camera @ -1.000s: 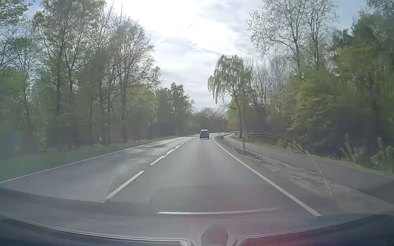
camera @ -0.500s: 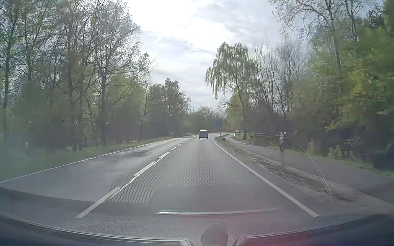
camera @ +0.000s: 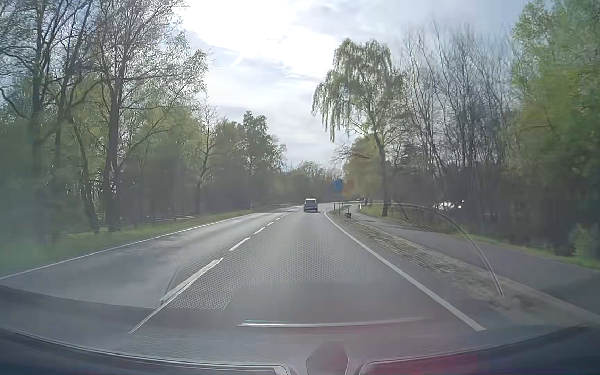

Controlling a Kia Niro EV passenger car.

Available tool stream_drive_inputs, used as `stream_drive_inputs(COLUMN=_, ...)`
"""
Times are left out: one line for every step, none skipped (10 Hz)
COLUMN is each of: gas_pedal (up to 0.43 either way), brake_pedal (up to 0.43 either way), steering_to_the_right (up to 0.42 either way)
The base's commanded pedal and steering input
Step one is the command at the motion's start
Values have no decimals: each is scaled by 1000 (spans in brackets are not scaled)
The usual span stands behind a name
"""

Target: Follow the waypoints while adhering to traffic rules and regulations

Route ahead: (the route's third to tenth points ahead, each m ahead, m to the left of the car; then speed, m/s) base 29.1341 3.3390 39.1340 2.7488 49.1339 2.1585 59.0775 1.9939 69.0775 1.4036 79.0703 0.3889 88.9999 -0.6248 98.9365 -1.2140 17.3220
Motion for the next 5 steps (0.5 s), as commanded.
stream_drive_inputs(gas_pedal=28, brake_pedal=0, steering_to_the_right=2)
stream_drive_inputs(gas_pedal=28, brake_pedal=0, steering_to_the_right=2)
stream_drive_inputs(gas_pedal=28, brake_pedal=0, steering_to_the_right=2)
stream_drive_inputs(gas_pedal=28, brake_pedal=0, steering_to_the_right=2)
stream_drive_inputs(gas_pedal=28, brake_pedal=0, steering_to_the_right=2)
